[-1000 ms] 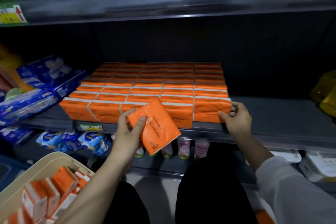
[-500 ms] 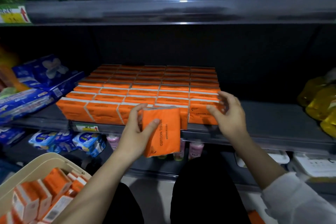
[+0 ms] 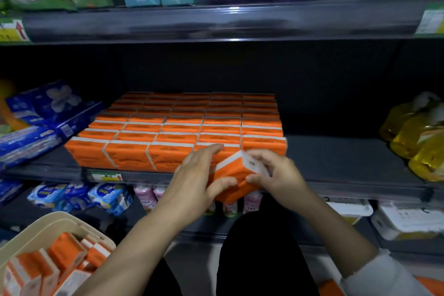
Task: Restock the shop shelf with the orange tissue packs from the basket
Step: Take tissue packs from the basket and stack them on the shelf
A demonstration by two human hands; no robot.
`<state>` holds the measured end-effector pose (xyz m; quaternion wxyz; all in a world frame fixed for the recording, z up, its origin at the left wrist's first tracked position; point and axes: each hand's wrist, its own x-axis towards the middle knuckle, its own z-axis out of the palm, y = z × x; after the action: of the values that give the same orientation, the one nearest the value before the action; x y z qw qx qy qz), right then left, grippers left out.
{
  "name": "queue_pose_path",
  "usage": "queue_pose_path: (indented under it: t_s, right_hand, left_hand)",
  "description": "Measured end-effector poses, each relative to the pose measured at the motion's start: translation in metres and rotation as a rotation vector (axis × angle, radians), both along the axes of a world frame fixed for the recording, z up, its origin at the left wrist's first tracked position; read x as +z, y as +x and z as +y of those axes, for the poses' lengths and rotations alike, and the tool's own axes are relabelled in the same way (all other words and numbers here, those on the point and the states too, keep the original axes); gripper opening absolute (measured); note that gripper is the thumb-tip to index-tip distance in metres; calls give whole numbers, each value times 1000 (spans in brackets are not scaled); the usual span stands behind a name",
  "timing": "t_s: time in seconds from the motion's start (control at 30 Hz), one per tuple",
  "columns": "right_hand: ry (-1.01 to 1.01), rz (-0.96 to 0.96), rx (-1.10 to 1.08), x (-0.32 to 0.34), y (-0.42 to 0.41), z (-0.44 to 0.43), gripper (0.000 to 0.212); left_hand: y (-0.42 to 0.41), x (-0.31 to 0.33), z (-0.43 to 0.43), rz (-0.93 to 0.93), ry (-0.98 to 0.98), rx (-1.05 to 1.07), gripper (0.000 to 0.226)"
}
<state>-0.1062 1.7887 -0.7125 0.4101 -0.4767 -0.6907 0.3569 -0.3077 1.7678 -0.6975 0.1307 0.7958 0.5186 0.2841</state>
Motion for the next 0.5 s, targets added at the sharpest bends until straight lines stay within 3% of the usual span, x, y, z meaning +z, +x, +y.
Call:
queue_pose_path:
  t_s: [0.07, 0.2, 0.3, 0.5]
  right_hand:
    - [-22, 131, -127, -11, 18, 3, 41]
    - [-102, 422, -327, -29, 55, 5, 34]
    - [-142, 554, -405, -40, 68, 10, 31]
    - [-134, 552, -431, -51, 60, 28, 30]
  left_hand:
    - [-1, 2, 4, -4, 19, 24, 76]
    - [-4, -7, 21, 69, 85, 111, 43]
    - [-2, -20, 38, 240, 119, 114, 46]
    - [12, -31, 69, 496, 109, 121, 58]
